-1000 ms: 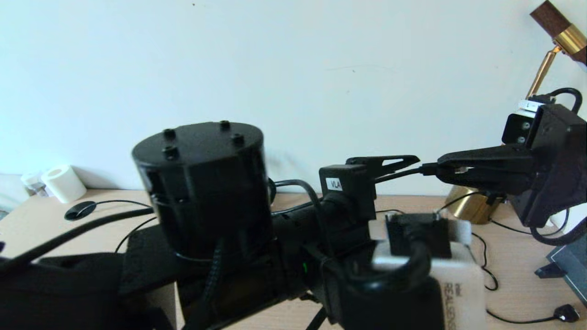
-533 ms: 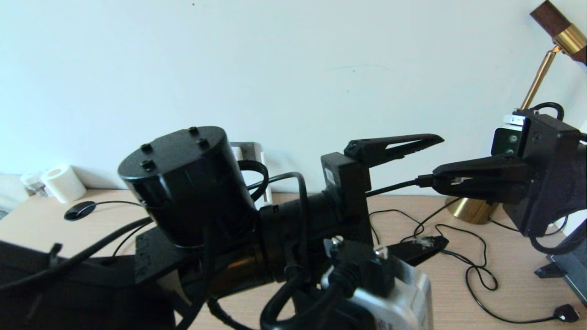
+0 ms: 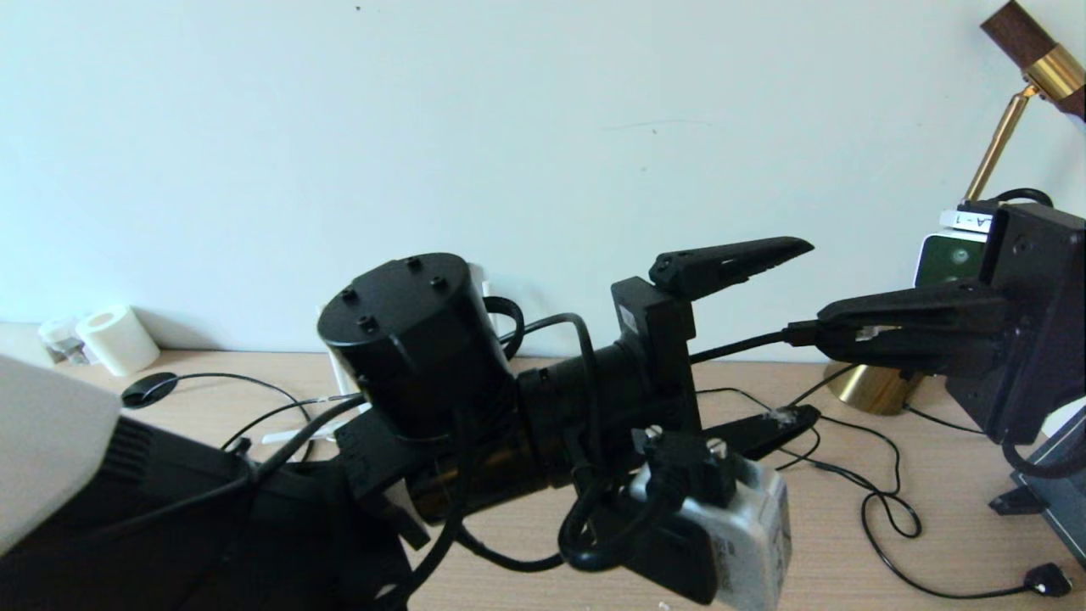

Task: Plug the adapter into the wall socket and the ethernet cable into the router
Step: Align cable and router interface

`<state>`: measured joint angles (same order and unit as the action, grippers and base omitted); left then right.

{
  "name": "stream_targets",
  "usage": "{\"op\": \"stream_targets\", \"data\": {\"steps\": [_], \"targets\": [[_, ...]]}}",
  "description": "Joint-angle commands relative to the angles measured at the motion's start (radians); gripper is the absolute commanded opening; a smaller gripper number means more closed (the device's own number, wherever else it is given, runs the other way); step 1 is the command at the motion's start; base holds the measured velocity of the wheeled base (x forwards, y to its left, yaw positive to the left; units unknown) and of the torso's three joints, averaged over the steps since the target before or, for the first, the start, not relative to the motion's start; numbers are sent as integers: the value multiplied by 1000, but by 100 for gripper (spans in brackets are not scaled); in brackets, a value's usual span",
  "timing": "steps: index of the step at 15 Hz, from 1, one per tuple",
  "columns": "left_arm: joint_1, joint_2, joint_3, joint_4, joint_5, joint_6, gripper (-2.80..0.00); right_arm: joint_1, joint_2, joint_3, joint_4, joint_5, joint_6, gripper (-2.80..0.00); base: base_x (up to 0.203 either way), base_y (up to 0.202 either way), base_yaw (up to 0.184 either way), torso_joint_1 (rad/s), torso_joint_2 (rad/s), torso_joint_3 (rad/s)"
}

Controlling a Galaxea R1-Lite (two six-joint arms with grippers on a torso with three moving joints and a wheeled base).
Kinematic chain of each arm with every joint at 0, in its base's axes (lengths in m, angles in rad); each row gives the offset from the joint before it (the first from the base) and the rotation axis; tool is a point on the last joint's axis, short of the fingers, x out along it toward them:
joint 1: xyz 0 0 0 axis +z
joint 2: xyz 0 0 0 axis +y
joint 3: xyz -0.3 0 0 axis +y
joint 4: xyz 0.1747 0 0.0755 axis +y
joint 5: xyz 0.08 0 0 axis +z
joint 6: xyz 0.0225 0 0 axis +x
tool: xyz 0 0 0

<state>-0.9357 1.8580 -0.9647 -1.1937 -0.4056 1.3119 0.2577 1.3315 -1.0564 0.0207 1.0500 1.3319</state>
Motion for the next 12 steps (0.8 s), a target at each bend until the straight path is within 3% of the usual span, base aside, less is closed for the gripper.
{"op": "stream_targets", "data": {"steps": [1, 4, 8, 12], "targets": [[4, 53, -62, -21, -8, 11, 0, 0, -5, 4, 1, 7, 6, -280, 0, 0, 0, 0, 0, 0], [26, 73, -132, -42, -64, 28, 0, 0, -2, 4, -1, 8, 6, -280, 0, 0, 0, 0, 0, 0], [73, 57, -118, -52, -148, 48, 0, 0, 5, -1, -7, 8, 4, -280, 0, 0, 0, 0, 0, 0], [80, 45, -78, -52, -164, 47, 0, -6, 6, 10, -25, 7, 6, -280, 0, 0, 0, 0, 0, 0]]}}
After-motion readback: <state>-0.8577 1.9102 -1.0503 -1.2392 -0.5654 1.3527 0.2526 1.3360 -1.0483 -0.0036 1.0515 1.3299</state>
